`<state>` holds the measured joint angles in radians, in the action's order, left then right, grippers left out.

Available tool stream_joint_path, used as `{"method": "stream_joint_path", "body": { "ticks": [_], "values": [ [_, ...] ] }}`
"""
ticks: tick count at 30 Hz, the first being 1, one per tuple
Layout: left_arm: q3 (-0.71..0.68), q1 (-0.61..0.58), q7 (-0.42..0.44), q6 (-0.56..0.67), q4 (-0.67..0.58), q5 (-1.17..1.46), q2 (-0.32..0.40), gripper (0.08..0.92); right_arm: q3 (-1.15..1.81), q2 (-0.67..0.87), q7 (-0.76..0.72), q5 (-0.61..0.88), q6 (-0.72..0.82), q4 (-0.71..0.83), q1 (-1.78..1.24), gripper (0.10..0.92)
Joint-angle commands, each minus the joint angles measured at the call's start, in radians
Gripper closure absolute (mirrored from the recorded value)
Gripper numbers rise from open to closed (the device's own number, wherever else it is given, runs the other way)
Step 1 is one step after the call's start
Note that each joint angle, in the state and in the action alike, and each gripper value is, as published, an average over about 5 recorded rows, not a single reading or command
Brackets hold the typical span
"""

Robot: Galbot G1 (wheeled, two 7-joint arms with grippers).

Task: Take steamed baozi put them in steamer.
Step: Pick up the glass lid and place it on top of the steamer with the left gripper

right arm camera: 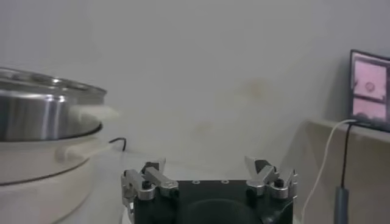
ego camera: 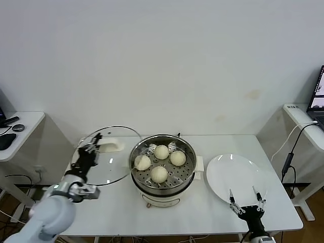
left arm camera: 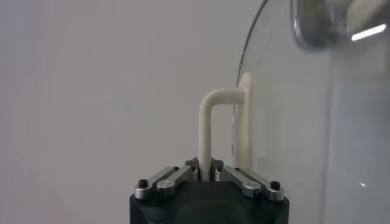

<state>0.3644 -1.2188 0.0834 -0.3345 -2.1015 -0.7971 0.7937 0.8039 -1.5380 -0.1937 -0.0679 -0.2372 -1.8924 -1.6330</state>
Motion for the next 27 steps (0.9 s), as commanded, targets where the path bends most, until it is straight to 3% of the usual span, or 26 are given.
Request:
{"method": "stream_joint_path", "body": {
  "ticks": [1, 5, 9, 17, 27],
  "values": [
    [-0.444, 0.348, 0.140, -0.239, 0.000, -0.234, 0.133, 0.828, -0.074, -0.017, 0.052, -0.111, 0.020, 0.056, 0.042, 0.203],
    [-0.533, 0.409, 0.168, -0.252, 0.052, -0.334, 0.239, 0.828, -0.090, -0.021, 0.057, -0.107, 0.013, 0.070, 0.053, 0.203],
    [-0.574, 0.414, 0.172, -0.247, 0.099, -0.393, 0.299, 0.828, -0.086, -0.016, 0.055, -0.100, 0.012, 0.073, 0.053, 0.203],
    [-0.598, 0.398, 0.181, -0.244, 0.166, -0.452, 0.373, 0.828, -0.075, -0.012, 0.052, -0.088, 0.009, 0.070, 0.050, 0.203],
    [-0.561, 0.358, 0.173, -0.232, 0.212, -0.498, 0.403, 0.828, -0.065, -0.007, 0.047, -0.087, 0.004, 0.064, 0.038, 0.203]
  ]
}}
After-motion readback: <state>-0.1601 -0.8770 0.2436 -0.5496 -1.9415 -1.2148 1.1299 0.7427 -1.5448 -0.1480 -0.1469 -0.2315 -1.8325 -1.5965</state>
